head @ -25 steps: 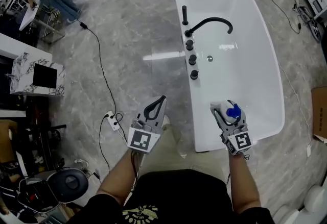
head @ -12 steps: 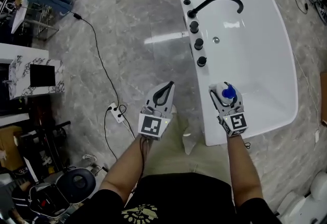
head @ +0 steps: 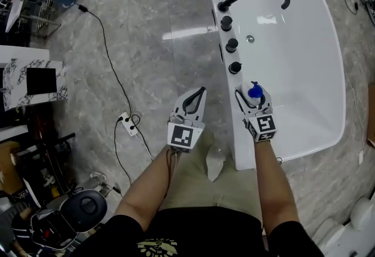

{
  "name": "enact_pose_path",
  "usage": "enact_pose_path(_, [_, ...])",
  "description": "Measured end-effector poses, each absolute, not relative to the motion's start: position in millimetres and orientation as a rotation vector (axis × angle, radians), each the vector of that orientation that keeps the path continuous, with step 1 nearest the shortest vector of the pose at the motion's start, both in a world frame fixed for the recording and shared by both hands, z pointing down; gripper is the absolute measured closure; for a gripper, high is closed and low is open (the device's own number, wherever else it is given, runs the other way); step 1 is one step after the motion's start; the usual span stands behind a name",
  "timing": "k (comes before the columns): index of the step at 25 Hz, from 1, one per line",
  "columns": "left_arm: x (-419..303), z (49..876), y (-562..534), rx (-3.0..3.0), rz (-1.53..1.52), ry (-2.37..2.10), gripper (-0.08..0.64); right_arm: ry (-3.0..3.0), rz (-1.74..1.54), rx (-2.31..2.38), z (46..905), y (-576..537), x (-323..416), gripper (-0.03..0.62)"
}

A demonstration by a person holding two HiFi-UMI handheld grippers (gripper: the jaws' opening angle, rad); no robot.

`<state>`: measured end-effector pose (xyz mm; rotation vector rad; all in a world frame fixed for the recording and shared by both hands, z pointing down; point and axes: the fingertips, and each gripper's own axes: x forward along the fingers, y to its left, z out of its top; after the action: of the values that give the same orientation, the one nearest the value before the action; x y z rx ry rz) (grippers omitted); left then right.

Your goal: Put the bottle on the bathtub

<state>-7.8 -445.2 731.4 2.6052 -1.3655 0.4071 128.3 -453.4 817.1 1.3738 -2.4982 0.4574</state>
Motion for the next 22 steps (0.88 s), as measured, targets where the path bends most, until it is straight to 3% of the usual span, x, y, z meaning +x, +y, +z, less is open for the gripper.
enact_pose_path(10, [-1,760,-450,2.573,0.415,-1.324,0.551,-2.454,0.403,1.385,849,-476,118,0.325])
enact_pose_path(22, [3,729,-455,2.593,0.395,-1.337,0.551,-2.314,0.368,1.212,872,-446,118,0.324])
